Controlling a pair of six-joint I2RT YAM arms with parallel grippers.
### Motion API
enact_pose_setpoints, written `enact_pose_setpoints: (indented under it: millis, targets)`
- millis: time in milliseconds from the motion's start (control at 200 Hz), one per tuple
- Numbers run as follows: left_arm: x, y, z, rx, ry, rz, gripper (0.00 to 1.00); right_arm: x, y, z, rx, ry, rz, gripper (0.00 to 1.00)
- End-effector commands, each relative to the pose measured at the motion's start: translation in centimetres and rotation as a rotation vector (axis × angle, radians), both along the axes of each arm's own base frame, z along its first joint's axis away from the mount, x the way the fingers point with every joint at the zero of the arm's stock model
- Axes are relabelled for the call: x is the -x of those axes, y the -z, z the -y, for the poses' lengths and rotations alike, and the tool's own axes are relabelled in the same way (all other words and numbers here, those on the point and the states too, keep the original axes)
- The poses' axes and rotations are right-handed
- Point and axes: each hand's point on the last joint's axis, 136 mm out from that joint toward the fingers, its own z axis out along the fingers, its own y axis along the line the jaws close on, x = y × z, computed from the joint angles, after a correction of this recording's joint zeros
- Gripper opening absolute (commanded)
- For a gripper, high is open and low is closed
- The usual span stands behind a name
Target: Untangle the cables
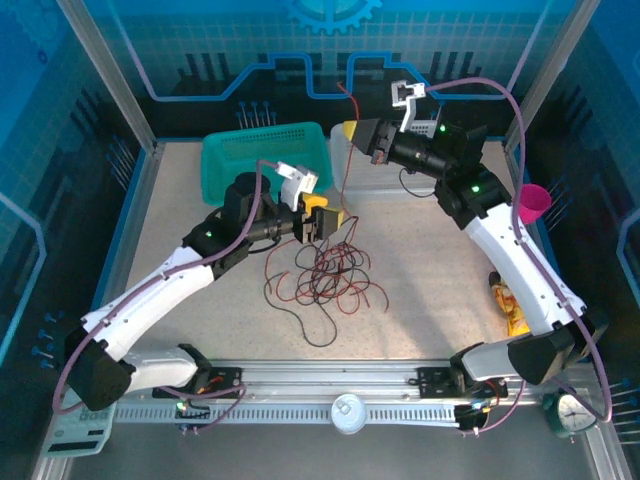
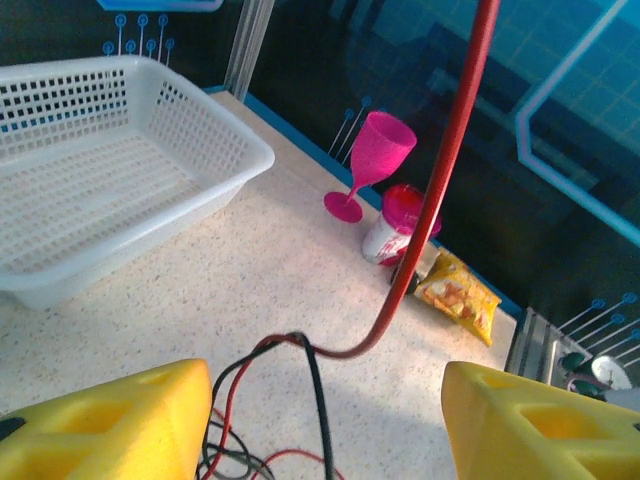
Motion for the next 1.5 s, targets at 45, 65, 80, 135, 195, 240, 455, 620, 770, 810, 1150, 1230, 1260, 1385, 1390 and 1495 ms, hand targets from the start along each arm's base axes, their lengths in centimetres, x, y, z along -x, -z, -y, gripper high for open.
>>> enact_pose_setpoints:
  millis: [45, 65, 80, 135, 195, 240, 455, 620, 770, 810, 1150, 1230, 1260, 1385, 1390, 1495]
  targets:
    - [1.2, 1.5, 0.3, -0.069, 0.054, -0.019, 0.64, 0.0, -0.8, 0.5, -0.016, 0.017, 0.012, 0.00]
    - [1.3, 1.5, 0.4, -0.072, 0.061, -0.020, 0.64, -0.1, -0.8, 0.4, -0.017, 0.017, 0.009, 0.00]
    - [1.3, 1.6, 0.5, -0.073, 0.066, -0.023, 0.64, -0.1, -0.8, 0.5, -0.016, 0.018, 0.010, 0.00]
    - [1.6, 1.8, 0.9, -0.079, 0.088, -0.030, 0.64, -0.2, -0.7, 0.5, -0.017, 0.018, 0.007, 0.00]
    - [1.9, 2.2, 1.4, -0.092, 0.108, -0.035, 0.64, -0.2, -0.8, 0.4, -0.020, 0.017, 0.006, 0.00]
    - [2.0, 2.6, 1.7, -0.110, 0.111, -0.038, 0.65, -0.2, -0.9, 0.4, -0.021, 0.017, 0.009, 0.00]
    - [0.7, 4.9, 2.7, -0.168, 0.067, -0.078, 0.59, 0.2, -1.1, 0.5, -0.024, 0.018, 0.012, 0.00]
    - [-0.7, 5.7, 2.4, -0.190, -0.009, -0.094, 0.02, 0.7, -1.3, 1.4, -0.007, 0.039, 0.025, 0.00]
    - [-1.7, 5.5, 0.2, -0.204, -0.124, -0.072, 0.00, 1.4, -2.2, 5.3, 0.014, 0.163, 0.053, 0.00]
    - [-2.0, 5.4, -0.7, -0.202, -0.161, -0.072, 0.00, 1.8, -2.7, 6.8, 0.013, 0.203, 0.064, 0.00]
    - [-4.7, 5.8, -9.0, -0.194, -0.472, -0.125, 0.00, 5.2, -6.8, 17.4, -0.022, 0.545, 0.142, 0.00]
    - [-4.8, 5.9, -10.0, -0.194, -0.496, -0.134, 0.00, 5.7, -7.7, 18.8, -0.035, 0.594, 0.156, 0.00]
    - [-4.8, 6.0, -10.4, -0.195, -0.507, -0.138, 0.00, 5.9, -8.0, 19.2, -0.037, 0.608, 0.163, 0.00]
    - [-4.7, 6.9, -11.4, -0.208, -0.531, -0.166, 0.00, 6.6, -9.3, 21.0, -0.051, 0.679, 0.188, 0.00]
    - [-4.7, 6.9, -11.5, -0.208, -0.533, -0.167, 0.00, 6.7, -9.4, 21.0, -0.053, 0.682, 0.189, 0.00]
    - [-4.6, 8.4, -12.5, -0.233, -0.565, -0.204, 0.00, 7.1, -10.1, 22.3, -0.072, 0.734, 0.191, 0.00]
